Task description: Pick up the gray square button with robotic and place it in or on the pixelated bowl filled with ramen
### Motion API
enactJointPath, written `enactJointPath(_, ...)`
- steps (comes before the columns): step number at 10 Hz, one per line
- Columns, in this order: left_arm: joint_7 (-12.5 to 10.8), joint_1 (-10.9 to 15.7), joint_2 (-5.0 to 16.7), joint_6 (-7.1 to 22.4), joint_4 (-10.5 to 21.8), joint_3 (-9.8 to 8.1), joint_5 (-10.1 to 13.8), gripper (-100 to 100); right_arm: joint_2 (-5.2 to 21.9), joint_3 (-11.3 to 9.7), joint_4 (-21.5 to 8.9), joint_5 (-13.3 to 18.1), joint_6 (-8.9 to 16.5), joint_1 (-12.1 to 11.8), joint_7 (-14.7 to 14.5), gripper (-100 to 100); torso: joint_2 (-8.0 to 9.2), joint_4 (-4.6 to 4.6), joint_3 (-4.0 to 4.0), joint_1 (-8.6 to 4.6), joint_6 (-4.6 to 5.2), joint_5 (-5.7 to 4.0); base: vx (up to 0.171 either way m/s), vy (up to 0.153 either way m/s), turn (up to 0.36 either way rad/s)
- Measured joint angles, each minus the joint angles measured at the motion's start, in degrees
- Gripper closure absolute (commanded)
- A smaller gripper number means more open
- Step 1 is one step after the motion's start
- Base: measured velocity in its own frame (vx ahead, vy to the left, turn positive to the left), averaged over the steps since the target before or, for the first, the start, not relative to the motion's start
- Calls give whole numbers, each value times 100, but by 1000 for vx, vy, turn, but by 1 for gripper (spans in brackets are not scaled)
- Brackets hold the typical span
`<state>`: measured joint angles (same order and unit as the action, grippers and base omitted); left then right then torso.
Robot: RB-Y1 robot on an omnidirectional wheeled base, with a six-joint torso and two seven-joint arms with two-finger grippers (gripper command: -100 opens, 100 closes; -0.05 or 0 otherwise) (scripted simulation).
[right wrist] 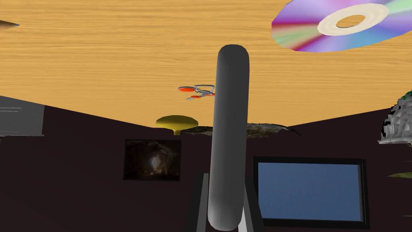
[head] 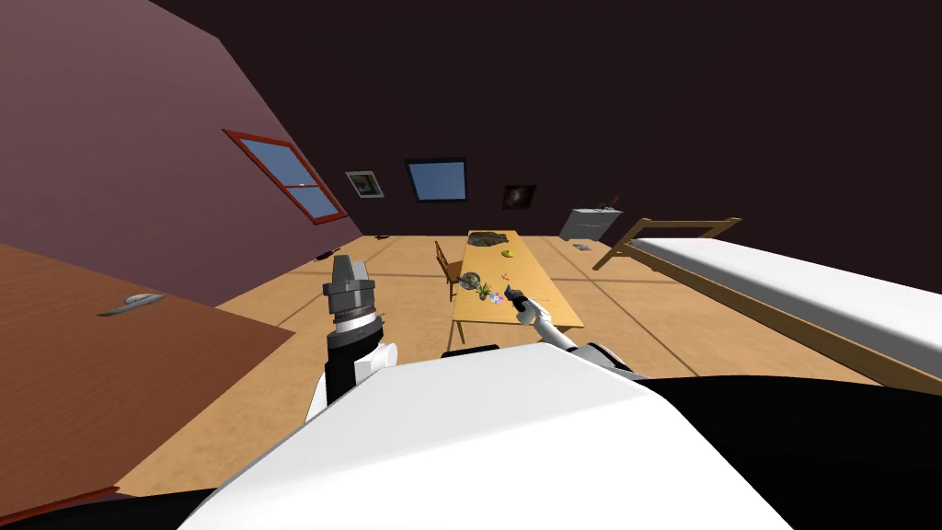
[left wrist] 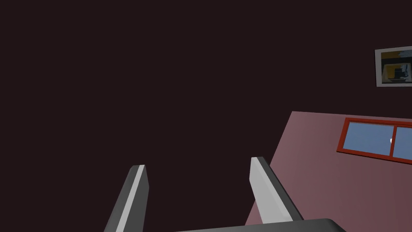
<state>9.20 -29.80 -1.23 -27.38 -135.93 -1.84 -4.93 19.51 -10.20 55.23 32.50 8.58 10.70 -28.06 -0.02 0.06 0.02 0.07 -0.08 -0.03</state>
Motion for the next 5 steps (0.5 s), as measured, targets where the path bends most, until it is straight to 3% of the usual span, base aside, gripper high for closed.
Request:
enactJointPath(2,0,0,0,0,0,0,0,0,32,38,-47,19,108,233,16,100,2,4,3,8,-3,5,-10,22,56)
enactJointPath(5,0,0,0,0,0,0,0,0,129,-130,339,-126,518,351,7,100,10,5,7,12,-3,7,-17,21,72)
